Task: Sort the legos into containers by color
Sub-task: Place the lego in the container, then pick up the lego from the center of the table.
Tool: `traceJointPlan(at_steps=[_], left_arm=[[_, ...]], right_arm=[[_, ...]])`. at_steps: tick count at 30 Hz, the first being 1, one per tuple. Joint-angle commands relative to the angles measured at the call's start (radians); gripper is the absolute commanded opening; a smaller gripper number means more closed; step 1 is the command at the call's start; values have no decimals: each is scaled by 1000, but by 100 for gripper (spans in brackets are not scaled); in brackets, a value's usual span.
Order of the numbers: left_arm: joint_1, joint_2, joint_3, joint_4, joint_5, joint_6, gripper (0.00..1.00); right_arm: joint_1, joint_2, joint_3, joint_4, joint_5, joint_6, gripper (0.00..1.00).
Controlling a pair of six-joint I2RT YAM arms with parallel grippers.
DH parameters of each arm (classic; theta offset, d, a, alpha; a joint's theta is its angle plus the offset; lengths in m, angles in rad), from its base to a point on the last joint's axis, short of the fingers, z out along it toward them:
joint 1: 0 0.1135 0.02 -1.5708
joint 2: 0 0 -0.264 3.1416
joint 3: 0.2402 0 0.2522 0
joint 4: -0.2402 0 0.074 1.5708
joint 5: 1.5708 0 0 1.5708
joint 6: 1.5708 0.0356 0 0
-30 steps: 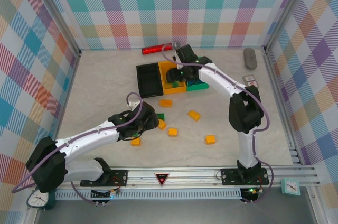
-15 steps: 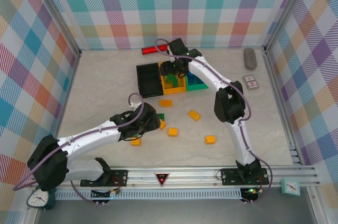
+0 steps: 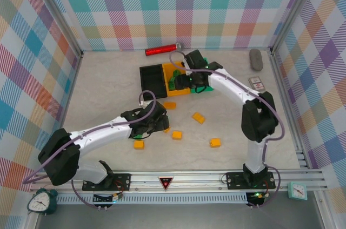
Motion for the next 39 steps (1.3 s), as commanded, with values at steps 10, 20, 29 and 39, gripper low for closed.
traceJointPlan(at_steps=[10, 20, 29, 39], left_arm=[[16, 227, 210, -143, 2, 109, 73], [43, 345, 303, -172, 24, 168, 73], [77, 388, 318, -167, 57, 198, 73], [109, 458, 344, -149, 116, 217, 69]], right_arm=[[5, -303, -417, 111, 85, 18, 76], [2, -420, -632, 128, 180, 45, 76], [1, -510, -766, 139, 232, 97, 76], [-5, -570, -892, 204, 230, 153, 76]])
